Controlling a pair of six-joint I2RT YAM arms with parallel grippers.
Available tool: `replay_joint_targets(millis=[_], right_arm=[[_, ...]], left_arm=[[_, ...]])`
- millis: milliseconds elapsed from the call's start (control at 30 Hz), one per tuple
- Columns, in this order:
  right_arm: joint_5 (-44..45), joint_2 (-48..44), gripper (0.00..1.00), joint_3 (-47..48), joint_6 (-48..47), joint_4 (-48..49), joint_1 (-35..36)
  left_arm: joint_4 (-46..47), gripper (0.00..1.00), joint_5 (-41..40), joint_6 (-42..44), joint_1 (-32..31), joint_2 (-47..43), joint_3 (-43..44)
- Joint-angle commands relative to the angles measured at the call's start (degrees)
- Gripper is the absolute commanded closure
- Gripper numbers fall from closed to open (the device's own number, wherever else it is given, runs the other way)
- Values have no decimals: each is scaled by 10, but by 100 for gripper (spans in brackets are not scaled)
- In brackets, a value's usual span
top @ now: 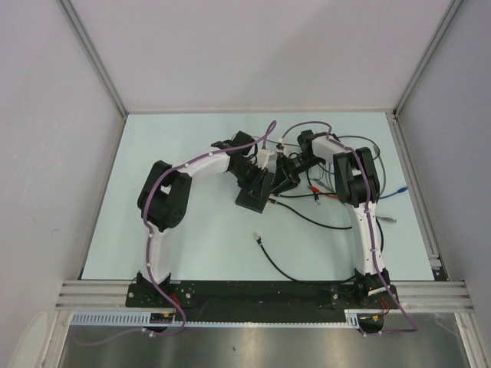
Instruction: Pull the plug from the switch port
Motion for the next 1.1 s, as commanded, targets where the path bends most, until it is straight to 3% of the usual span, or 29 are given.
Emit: replay_joint_targets(millis=[0,233,333,467,600,633,733,833,1067], right_arm=[[110,46,53,-12,-44,55,11],[114,33,56,-23,-58,54,11],[119,28,68,-30,-61,58,14],[114,19,71,-41,-68,64,17],[137,18,88,-39,-75,57,26],[141,19,89,-38,-75,54,29],[131,18,84,-37,-90,42,33],[102,24,70,-33,-120,12,31],[82,35,62,-22,-155,-28,31]], left_arm=[[-18,83,-52,10,2,46,-7],[-18,83,-56,12,6,53,0],[-18,83,-58,14,7,55,4],[-18,83,-63,17,8,55,4],[-18,82,-66,19,9,55,2],[-18,83,-66,20,9,54,2],[-17,82,-66,21,9,57,4],[-17,82,-65,22,10,56,4],[-16,82,-64,23,10,57,6]])
